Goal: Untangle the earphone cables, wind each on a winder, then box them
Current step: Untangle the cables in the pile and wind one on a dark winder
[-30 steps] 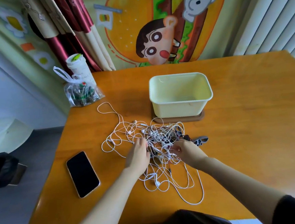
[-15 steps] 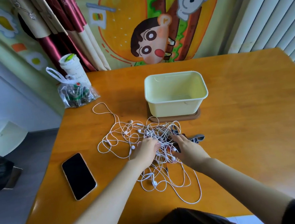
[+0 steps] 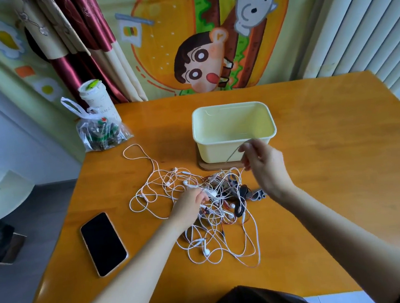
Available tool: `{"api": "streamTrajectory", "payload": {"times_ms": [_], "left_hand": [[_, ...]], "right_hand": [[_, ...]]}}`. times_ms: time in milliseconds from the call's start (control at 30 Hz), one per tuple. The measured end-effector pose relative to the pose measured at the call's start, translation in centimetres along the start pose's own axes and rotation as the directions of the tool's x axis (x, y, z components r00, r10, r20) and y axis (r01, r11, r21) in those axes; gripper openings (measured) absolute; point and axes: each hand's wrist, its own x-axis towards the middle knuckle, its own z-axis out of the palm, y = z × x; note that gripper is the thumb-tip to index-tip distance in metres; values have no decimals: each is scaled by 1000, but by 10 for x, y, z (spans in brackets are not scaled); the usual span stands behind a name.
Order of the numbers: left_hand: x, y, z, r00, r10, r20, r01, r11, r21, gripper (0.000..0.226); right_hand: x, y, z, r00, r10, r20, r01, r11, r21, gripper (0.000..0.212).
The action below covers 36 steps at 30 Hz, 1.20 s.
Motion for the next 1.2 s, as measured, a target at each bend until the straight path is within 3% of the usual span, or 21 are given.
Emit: {"api": "streamTrajectory", "payload": {"times_ms": [67,133,200,233,333,433,533,700,833,967,1100,1200], "left_hand": [[-2,2,-3,999,-29,-34,28,999,-39,35],[-3,11,-11,994,-10,-107,8,1000,-19,35],[-2,23,-22,979,96,-180,-81,993,91,33],[-2,31,-27,969,153,-193,-128,982,137,31],[-1,55,-39,953,257,-158,-235,961,145,27],[-3,72,-44,932,333,-144,-322,942,95,25],[-4,76,-45,930,342,-133,-336,940,63,27],[-11,57,-36,989,144,-20,-145,972,-186,25],[-13,28,-26,996,-8,84,19,991,-131,33],[-15,14,-29,990,-66,122,77,993,-87,33],[-12,21,-41,999,-22,30,25,994,-110,36],[-9,22,-46,999,-26,-21,26,1000,4,33]], "right_hand": [[7,4,-7,995,92,-45,-95,993,-70,22],[7,15,-13,983,185,-1,-172,915,-364,21],[-1,23,-15,947,300,112,-165,759,-629,43],[-6,23,-13,941,301,154,-129,742,-658,58],[-17,9,-2,967,-1,253,141,833,-535,73],[-20,-2,10,923,-158,352,314,837,-448,48],[-19,-4,9,943,-151,296,247,914,-322,18],[-6,-2,-5,993,-92,70,107,961,-254,22],[6,-1,-20,994,18,-108,-36,984,-173,26],[10,14,-30,971,103,-215,-155,958,-241,27],[8,35,-32,982,137,-131,-182,872,-454,30],[0,40,-25,986,168,-17,-162,912,-378,26]]}}
